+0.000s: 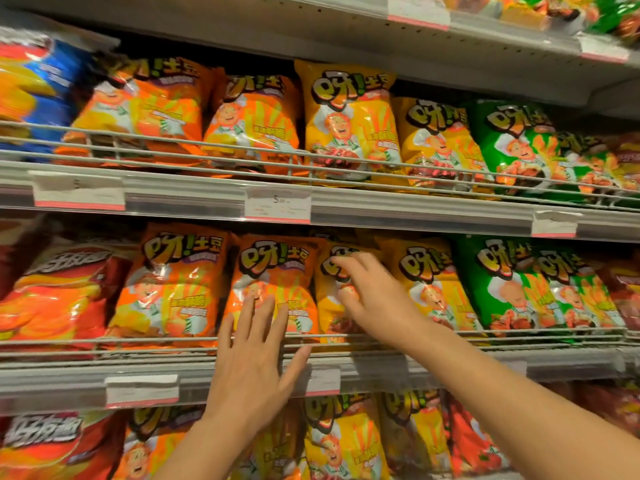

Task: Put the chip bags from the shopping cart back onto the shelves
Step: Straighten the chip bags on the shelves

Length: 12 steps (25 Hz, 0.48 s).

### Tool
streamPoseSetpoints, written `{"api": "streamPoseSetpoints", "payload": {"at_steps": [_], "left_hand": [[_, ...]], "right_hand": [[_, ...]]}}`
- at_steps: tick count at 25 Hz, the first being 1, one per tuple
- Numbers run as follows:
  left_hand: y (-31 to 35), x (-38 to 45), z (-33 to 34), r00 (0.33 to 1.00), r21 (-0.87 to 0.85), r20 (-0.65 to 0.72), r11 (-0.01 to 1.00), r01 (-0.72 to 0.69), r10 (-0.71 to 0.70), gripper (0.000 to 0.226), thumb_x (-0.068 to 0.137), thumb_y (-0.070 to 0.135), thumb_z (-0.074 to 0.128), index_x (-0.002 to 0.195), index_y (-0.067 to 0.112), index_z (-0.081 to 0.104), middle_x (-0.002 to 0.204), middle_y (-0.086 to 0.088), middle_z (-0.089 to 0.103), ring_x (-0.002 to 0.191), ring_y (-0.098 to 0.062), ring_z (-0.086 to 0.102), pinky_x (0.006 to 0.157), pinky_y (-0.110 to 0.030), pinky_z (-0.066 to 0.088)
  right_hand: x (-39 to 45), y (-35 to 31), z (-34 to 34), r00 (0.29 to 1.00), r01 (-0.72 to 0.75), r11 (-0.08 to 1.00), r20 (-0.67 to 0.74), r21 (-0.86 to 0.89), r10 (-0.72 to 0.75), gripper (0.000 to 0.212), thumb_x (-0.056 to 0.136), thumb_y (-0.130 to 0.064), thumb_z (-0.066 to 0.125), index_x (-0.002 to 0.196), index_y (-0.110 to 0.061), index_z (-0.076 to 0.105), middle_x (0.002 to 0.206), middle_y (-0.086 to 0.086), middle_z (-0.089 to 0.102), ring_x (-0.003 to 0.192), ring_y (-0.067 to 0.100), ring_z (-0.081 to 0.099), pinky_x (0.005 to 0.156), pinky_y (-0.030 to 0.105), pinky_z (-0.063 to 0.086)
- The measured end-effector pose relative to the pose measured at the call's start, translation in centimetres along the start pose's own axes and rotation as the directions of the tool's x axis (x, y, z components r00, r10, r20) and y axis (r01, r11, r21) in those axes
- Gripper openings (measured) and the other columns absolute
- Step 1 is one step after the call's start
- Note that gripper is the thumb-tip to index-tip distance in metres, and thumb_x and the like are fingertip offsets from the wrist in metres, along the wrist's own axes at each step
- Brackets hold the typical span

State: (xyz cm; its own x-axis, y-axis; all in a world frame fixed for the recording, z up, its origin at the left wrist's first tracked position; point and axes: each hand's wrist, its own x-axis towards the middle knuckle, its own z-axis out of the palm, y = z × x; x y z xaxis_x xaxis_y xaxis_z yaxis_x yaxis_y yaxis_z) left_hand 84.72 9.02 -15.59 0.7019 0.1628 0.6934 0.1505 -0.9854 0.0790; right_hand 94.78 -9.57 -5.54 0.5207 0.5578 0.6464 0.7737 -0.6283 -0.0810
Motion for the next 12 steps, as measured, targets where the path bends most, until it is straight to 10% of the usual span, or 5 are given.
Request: {"api": "streamPoseSetpoints", "payload": {"at_steps": [4,12], "left_hand": [[-0.8,-0.8,0.0,0.999,-0.014,0.045,0.999,-0.030,0.030,0.083,0.091,0.079,0.005,0.155,0.036,0.036,0.168,0.007,0.016,0.156,-0.018,-0.005,0.124,-0.050,0.006],[-1.0,-0.5,-0.1,0.998,-0.105,0.061,0.994,-0.002,0.008,0.078,0.089,0.079,0.012,0.151,0.040,0.038,0.167,0.015,0.018,0.155,-0.014,-0.010,0.123,-0.047,-0.006]], "right_hand": [[5.1,-6.4,3.1,0.960,-0.141,0.975,0.264,0.169,0.093,0.048,0.105,-0.037,0.047,0.146,-0.013,0.044,0.149,0.019,0.045,0.134,0.035,0.047,0.105,0.040,0.041],[8.8,-7.9,4.3,0.930,-0.232,0.962,0.257,-0.142,0.262,0.055,0.104,-0.046,0.042,0.145,-0.010,0.053,0.146,0.020,0.054,0.132,0.036,0.051,0.106,0.038,0.042]]}}
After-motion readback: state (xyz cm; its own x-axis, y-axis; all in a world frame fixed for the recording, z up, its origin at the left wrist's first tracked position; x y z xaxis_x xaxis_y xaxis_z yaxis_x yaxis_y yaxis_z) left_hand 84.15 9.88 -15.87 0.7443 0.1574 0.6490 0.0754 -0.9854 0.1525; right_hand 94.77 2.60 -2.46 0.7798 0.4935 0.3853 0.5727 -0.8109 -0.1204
